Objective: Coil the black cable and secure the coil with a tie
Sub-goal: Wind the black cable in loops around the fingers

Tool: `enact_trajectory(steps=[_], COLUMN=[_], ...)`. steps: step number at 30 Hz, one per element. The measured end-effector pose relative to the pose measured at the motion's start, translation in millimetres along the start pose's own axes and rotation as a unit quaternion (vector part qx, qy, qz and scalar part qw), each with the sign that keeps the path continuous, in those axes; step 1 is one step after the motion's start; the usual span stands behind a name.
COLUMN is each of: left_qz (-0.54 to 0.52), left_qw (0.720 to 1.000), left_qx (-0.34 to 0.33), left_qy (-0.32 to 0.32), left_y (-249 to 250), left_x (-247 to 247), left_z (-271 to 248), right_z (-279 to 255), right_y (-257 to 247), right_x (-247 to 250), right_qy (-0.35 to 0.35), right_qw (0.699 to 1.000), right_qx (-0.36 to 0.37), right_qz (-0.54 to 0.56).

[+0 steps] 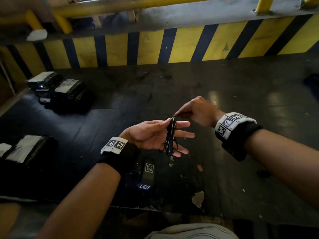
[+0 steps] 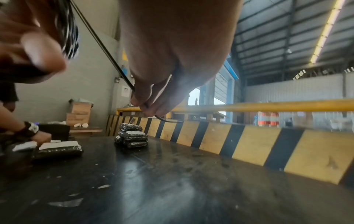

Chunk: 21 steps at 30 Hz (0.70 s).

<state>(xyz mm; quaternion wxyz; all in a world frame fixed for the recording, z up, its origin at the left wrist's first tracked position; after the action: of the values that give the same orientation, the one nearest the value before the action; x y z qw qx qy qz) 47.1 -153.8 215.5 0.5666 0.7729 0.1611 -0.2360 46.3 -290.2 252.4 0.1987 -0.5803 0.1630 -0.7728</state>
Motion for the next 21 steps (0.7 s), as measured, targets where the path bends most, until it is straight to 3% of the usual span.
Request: enact_trajectory(steps=[5, 8, 11, 13, 15, 21], left_qz=[-0.017, -0.030, -0.038, -0.047, -0.048, -0.059], left_qw=[0.997, 0.993, 0.989, 0.987, 0.985, 0.967], left_qx=[-0.066, -0.111, -0.144, -0.154, -0.163, -0.204], left_qy=[-0.028, -0.015, -0.013, 0.001, 0.026, 0.139], left_y=[24, 38, 46, 47, 46, 40], left_x=[-11, -5, 4, 15, 28, 67], left_z=[1, 3, 7, 8, 9, 11], right_z=[-25, -32, -35, -37, -39, -46], right_y=[-7, -12, -6, -10, -15, -14], right_x=[-21, -38, -55, -64, -75, -105], right_qy=[0.016, 0.042, 0.049, 0.045, 0.038, 0.038], right_qw=[0.990, 0.966, 0.950, 0.919, 0.869, 0.775], right_qx=[-0.042, -0.061, -0.108, -0.131, -0.173, -0.291], right_qz=[0.130, 0.247, 0.288, 0.368, 0.462, 0.560])
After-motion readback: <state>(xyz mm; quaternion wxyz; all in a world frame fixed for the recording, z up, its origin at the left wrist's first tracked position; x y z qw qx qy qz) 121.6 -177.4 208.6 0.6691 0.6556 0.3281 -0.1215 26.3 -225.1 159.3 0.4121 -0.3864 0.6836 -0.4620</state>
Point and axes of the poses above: each hand's wrist, its own z-axis towards the middle knuckle, its own x-axis out of the back of the hand, y = z × x, the point moved 8 cm from there along z, towards the middle knuckle, and after that the axes turned 5 degrees about y, right-handed, at the moved point
